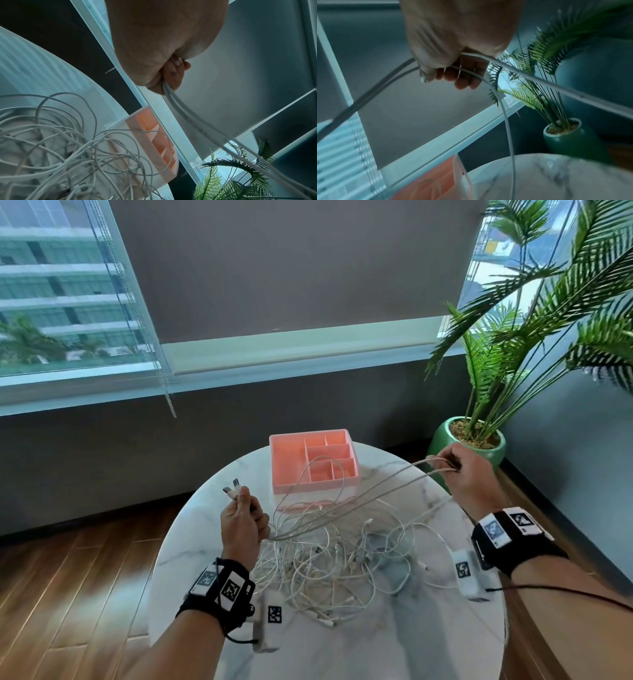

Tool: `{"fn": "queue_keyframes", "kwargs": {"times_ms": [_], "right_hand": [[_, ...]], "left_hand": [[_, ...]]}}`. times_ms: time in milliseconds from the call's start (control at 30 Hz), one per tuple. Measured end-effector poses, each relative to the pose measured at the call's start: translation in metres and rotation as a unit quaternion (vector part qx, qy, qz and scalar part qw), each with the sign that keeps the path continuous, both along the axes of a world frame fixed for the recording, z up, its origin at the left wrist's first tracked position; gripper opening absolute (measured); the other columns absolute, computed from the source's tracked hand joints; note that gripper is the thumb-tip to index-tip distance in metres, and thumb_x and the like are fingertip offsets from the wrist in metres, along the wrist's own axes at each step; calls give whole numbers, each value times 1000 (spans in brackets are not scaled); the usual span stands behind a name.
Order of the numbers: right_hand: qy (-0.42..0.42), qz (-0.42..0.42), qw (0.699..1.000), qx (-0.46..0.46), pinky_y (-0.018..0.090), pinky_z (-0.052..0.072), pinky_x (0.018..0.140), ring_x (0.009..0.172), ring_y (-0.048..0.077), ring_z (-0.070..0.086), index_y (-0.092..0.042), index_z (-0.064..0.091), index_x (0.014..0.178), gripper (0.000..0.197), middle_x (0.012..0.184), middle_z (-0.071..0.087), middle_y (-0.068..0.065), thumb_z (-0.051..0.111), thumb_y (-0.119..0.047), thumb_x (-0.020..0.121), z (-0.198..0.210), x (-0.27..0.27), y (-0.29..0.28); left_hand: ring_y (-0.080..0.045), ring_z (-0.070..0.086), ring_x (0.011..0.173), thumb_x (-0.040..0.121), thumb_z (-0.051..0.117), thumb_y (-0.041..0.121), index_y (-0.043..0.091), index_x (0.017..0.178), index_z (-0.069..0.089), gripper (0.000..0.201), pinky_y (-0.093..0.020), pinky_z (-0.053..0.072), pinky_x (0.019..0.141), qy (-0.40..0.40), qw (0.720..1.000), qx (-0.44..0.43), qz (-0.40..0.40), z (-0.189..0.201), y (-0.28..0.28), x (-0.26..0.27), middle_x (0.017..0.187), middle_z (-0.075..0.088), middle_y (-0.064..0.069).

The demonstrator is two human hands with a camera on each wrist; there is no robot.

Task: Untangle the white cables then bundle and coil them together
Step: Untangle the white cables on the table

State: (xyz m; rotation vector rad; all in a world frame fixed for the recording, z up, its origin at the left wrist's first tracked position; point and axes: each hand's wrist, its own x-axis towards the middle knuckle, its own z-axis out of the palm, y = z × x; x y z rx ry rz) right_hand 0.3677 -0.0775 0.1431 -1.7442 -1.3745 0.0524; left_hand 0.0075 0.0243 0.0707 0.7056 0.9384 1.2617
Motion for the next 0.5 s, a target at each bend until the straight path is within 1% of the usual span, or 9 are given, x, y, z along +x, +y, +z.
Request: {"fn": "queue_keyframes", "kwargs": {"times_ms": [67,100,133,200,267,333,400,467,500], "right_hand": [[-16,11,997,-78,27,35,48,46,9,40,-15,55,61,45,50,50,-6,76,-52,78,-4,14,-6],[-16,12,991,-129,29,34,47,44,10,36,-14,53,57,53,46,46,-6,77,-59,71,-9,24,-10],[-23,10,982,-188,29,33,48,44,11,36,-14,51,54,59,44,44,-6,79,-64,65,-14,35,-17],[-57,-11,951,-303,28,34,51,46,13,45,-14,52,52,63,43,48,-6,79,-70,58,-27,54,-32],[-103,-70,927,-353,28,36,50,52,17,56,-17,55,53,59,47,56,-5,76,-71,64,-38,68,-49],[-126,-153,927,-318,29,41,50,54,23,58,-17,58,54,54,48,57,-1,71,-64,77,-38,80,-63],[-102,-236,936,-239,35,50,57,57,32,58,-12,60,59,55,53,58,7,64,-59,86,-30,93,-73],[-70,-283,939,-183,38,50,60,63,38,55,-7,57,60,56,57,57,13,61,-53,91,-22,104,-80],[-70,-285,939,-179,39,49,60,62,39,53,-6,55,59,56,57,55,14,60,-51,92,-23,106,-83]], "left_hand": [[-8,19,38,107,41,35,17,66,40,46,-15,18,40,8,1000,-10,3,-3,1,-3,52,24,4],[-8,20,38,107,41,36,17,66,40,45,-15,18,39,9,1000,-16,6,-4,1,-6,52,24,4],[-8,20,39,107,41,36,17,66,40,45,-16,18,39,8,1000,-21,7,-6,2,-9,53,24,4],[-9,20,40,107,40,37,17,67,41,45,-16,19,39,5,1000,-23,3,-8,2,-12,54,24,3],[-9,20,40,107,40,37,17,67,40,46,-16,19,39,4,1000,-18,-7,-9,0,-10,53,24,3],[-10,19,40,107,39,39,15,65,39,48,-16,19,40,15,1000,-11,-18,-11,-3,-4,53,23,2],[-10,19,40,107,38,41,14,65,39,50,-16,20,41,25,999,-10,-24,-13,-5,0,53,23,2],[-9,19,40,106,37,44,15,65,38,50,-16,19,41,26,999,-21,-29,-17,-5,2,53,23,2],[-10,19,40,106,37,45,15,65,38,50,-17,19,40,30,999,-23,-33,-18,-5,3,52,23,2]]}}
